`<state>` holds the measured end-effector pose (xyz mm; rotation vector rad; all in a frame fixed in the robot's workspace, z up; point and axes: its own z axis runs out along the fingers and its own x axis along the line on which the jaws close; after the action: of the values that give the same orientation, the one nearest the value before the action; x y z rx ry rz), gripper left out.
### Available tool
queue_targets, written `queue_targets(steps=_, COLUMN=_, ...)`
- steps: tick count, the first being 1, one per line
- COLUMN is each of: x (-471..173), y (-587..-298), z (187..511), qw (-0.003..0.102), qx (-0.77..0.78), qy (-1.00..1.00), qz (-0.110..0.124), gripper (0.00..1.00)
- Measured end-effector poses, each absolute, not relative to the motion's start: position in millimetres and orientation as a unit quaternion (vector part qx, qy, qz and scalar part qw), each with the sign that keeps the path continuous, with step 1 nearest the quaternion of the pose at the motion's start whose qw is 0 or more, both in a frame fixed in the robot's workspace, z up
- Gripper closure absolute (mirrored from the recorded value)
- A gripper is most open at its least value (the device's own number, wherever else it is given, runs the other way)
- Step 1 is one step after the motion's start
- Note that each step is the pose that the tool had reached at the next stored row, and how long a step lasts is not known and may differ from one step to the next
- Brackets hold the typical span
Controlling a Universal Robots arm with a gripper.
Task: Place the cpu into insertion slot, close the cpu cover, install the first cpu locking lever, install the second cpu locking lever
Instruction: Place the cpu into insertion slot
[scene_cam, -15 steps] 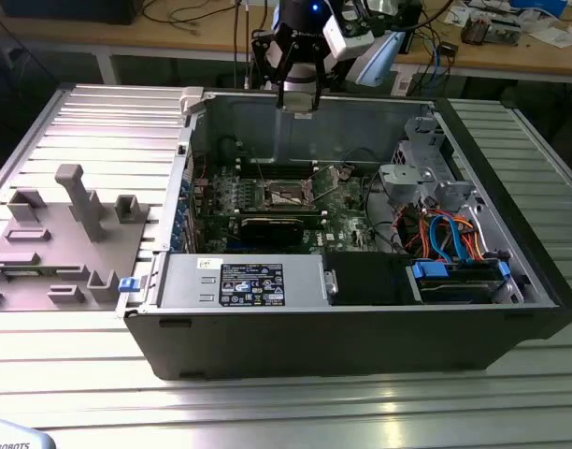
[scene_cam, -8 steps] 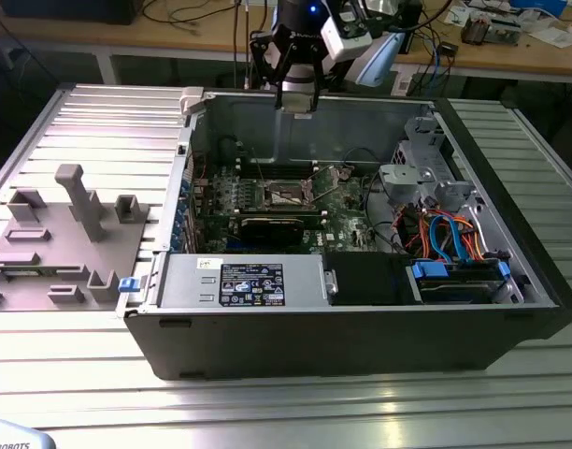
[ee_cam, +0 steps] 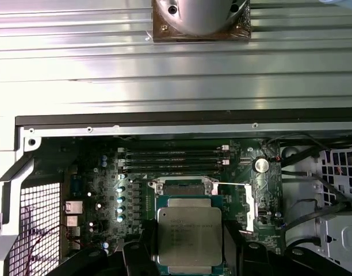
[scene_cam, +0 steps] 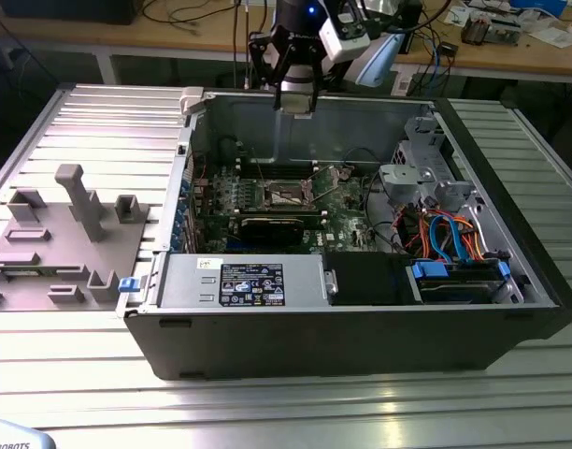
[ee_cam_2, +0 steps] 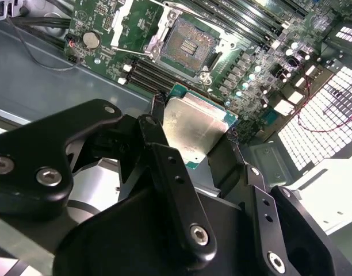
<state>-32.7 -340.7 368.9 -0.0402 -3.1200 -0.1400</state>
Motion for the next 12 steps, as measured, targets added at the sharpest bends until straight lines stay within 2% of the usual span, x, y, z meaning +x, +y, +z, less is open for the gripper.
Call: queue_targets(steps=12, x=-33.9, y=-340.7, z=367.2, qw=0.009, qx=-0.013, qy=-0.999, qz=-0.045, gripper=0.45)
